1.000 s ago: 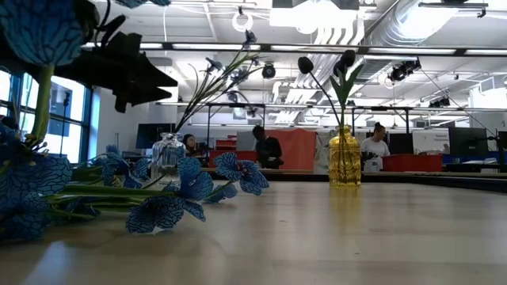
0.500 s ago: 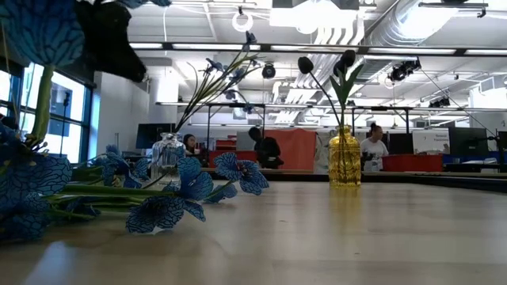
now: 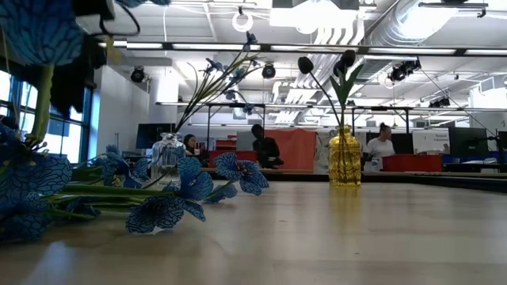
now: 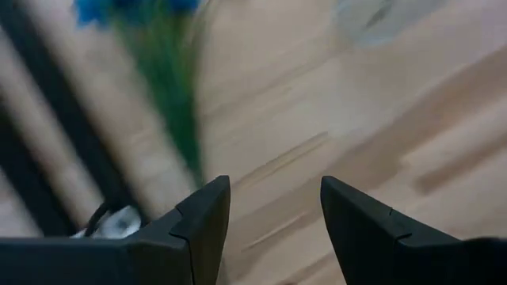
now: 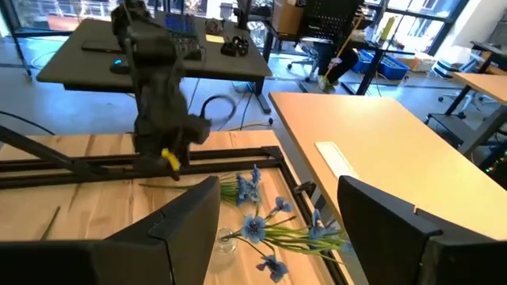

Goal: Sort flowers into vase by color
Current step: Put the top blue flowers into the transparent crystal vase

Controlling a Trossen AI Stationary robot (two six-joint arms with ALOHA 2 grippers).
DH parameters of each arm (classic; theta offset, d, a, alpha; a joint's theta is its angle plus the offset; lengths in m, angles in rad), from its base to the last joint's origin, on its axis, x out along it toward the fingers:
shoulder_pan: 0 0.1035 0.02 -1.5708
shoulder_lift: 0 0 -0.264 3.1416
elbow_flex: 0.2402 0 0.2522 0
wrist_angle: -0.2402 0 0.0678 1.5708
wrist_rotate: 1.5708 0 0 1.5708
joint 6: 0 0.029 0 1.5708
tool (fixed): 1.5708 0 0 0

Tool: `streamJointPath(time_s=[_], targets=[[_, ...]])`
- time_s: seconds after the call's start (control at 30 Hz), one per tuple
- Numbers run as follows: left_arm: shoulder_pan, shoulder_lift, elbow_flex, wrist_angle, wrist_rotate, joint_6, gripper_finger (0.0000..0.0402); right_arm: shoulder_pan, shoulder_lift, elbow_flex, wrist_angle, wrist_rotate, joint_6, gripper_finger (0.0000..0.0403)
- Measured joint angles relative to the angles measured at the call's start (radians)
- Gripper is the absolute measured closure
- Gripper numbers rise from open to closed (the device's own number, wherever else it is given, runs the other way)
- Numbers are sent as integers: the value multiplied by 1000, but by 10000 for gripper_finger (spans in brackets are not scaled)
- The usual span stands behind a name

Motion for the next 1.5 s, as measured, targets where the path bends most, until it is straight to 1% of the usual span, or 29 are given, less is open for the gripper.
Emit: streamJointPath(time_s=[0.07, 0.17, 0.33, 0.47, 0.6, 0.77, 1.07, 1.27, 1.5], targets=[[8, 44, -18, -18, -7, -19, 215, -9, 0, 0, -6, 0, 0, 151], [35, 110, -55, 26, -25, -17, 215, -25, 0, 0, -5, -5, 0, 151], [118, 237, -97, 78, -30, 81, 216, -41, 0, 0, -6, -5, 18, 151], [203, 311, -116, 112, -32, 133, 216, -45, 0, 0, -12, -6, 23, 151], [274, 354, -129, 175, -31, 186, 216, -44, 0, 0, -22, -7, 23, 151], [346, 391, -129, 209, -2, 190, 216, -44, 0, 0, -42, -7, 34, 151], [446, 492, -129, 316, -19, 259, 216, -44, 1, 0, -51, -7, 31, 151], [478, 564, -129, 310, -8, 294, 216, -44, 1, 0, -84, -7, 32, 151], [482, 591, -127, 311, -7, 294, 216, -44, 1, 0, -124, -7, 53, 151]])
